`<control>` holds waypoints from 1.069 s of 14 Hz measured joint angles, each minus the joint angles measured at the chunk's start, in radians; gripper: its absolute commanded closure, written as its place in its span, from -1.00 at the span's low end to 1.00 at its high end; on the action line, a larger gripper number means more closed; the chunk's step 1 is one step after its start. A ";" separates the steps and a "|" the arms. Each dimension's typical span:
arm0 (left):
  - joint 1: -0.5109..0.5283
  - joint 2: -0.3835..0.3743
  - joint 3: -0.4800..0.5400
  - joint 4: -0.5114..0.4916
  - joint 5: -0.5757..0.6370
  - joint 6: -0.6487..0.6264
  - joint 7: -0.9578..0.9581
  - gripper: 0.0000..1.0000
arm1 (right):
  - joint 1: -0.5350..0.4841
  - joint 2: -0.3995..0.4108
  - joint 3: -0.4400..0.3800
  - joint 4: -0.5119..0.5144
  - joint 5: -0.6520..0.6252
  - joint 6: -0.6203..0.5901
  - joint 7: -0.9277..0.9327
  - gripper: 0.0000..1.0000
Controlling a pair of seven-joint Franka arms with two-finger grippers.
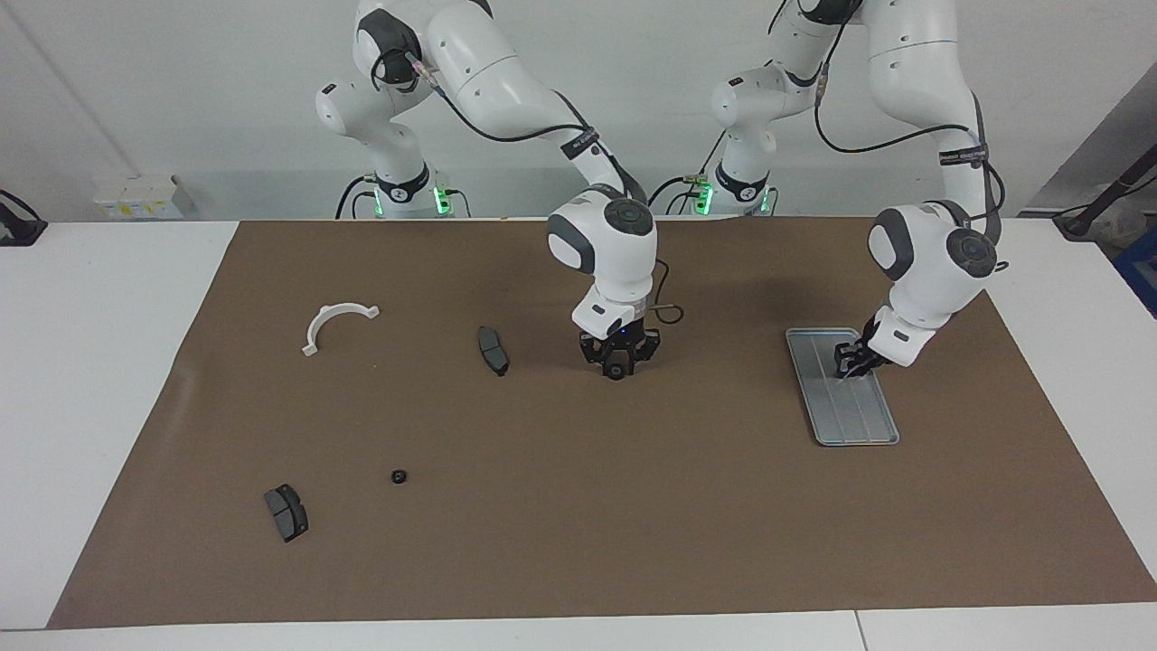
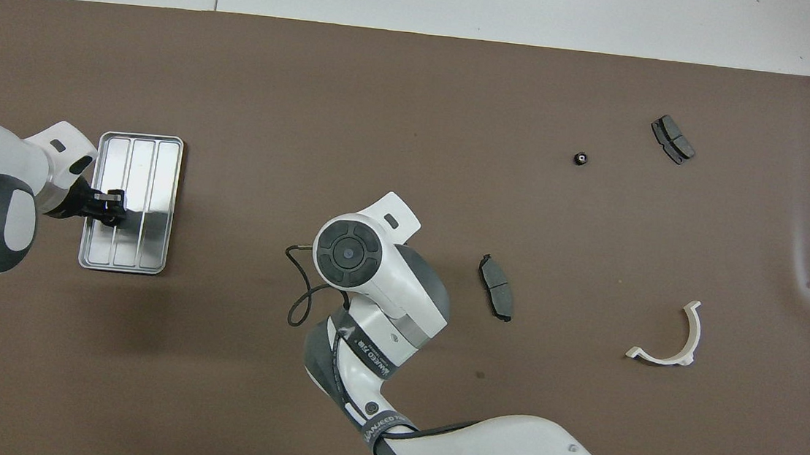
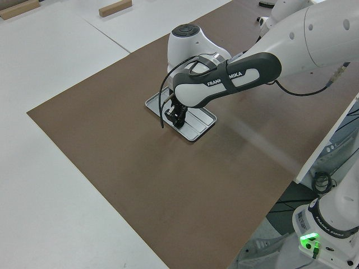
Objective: Place bearing gear from tray to pile
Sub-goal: 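Grasp the second gear with the right gripper, then carry the gear with the right gripper while the left gripper carries another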
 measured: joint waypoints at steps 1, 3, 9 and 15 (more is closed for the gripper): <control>0.000 0.000 0.000 0.000 0.000 0.000 0.000 0.42 | 0.000 -0.003 -0.001 -0.001 -0.004 0.000 0.000 0.75; 0.000 0.000 -0.001 0.000 0.000 0.000 -0.001 0.54 | -0.002 -0.002 -0.003 -0.003 -0.010 0.001 0.000 1.00; 0.000 0.000 -0.006 0.004 0.000 0.006 -0.001 0.92 | -0.031 -0.020 -0.028 -0.008 -0.039 0.001 0.032 1.00; -0.024 -0.006 -0.015 0.049 0.000 -0.019 -0.054 1.00 | -0.221 -0.285 -0.030 -0.279 -0.044 0.001 -0.131 1.00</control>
